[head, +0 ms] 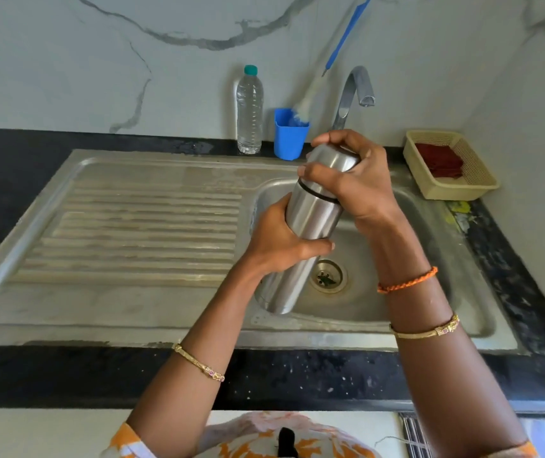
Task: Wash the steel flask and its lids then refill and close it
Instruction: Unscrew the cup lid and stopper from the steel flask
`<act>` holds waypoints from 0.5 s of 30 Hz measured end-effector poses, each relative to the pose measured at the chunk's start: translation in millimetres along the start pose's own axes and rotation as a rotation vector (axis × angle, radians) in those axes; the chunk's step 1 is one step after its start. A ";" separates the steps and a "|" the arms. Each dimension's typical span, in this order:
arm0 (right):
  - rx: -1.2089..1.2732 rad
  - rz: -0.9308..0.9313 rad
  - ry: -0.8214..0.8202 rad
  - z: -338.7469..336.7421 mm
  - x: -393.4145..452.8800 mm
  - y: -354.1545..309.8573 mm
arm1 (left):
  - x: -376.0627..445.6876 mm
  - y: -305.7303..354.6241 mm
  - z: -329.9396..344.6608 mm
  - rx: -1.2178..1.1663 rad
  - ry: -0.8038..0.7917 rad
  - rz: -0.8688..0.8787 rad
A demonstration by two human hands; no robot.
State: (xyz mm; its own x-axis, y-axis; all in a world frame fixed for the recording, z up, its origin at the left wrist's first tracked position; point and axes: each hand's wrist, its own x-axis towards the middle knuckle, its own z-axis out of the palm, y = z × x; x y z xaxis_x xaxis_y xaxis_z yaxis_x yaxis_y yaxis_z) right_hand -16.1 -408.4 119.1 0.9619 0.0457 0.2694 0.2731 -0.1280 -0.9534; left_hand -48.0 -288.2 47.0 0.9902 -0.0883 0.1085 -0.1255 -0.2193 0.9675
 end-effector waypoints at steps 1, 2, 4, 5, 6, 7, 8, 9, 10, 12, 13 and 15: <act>0.009 -0.008 -0.028 -3.2 1.8 0.2 | 1.0 0.5 3.6 -0.015 0.007 -0.007; 0.023 -0.014 -0.059 -6.0 3.2 0.2 | 0.8 1.5 5.8 -0.031 0.008 -0.018; 0.101 -0.030 -0.157 -14.4 7.1 1.1 | 1.6 4.7 7.7 -0.087 -0.055 -0.028; 0.168 -0.033 -0.247 -18.8 9.4 1.7 | 1.0 5.8 8.7 -0.147 -0.121 -0.020; 0.236 -0.030 -0.354 -22.4 11.8 1.4 | -0.9 6.1 10.7 -0.218 -0.182 -0.011; 0.287 -0.019 -0.450 -25.0 14.8 0.8 | -3.7 7.2 13.7 -0.285 -0.218 -0.002; 0.323 -0.010 -0.526 -27.5 19.2 0.4 | -5.3 9.2 17.4 -0.337 -0.230 0.002; 0.359 -0.002 -0.587 -29.4 23.2 0.0 | -6.1 10.9 21.0 -0.372 -0.235 0.003; 0.394 0.003 -0.641 -31.7 26.5 0.4 | -6.0 12.2 24.6 -0.391 -0.238 0.008; 0.432 0.017 -0.733 -37.1 32.4 4.9 | -2.9 16.3 27.9 -0.388 -0.238 0.020; 0.436 0.039 -0.761 -40.5 35.0 8.5 | -0.4 18.5 28.8 -0.377 -0.235 0.023; 0.422 0.100 -0.735 -50.0 38.6 17.3 | 4.5 21.2 29.2 -0.357 -0.223 0.020</act>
State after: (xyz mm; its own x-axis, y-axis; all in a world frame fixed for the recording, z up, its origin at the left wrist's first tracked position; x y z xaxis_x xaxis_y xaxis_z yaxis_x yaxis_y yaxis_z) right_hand 26.2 -458.4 119.7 0.6915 0.7035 0.1641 0.0210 0.2074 -0.9780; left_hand -48.0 -321.6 61.4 0.9451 -0.3062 0.1140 -0.0767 0.1314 0.9884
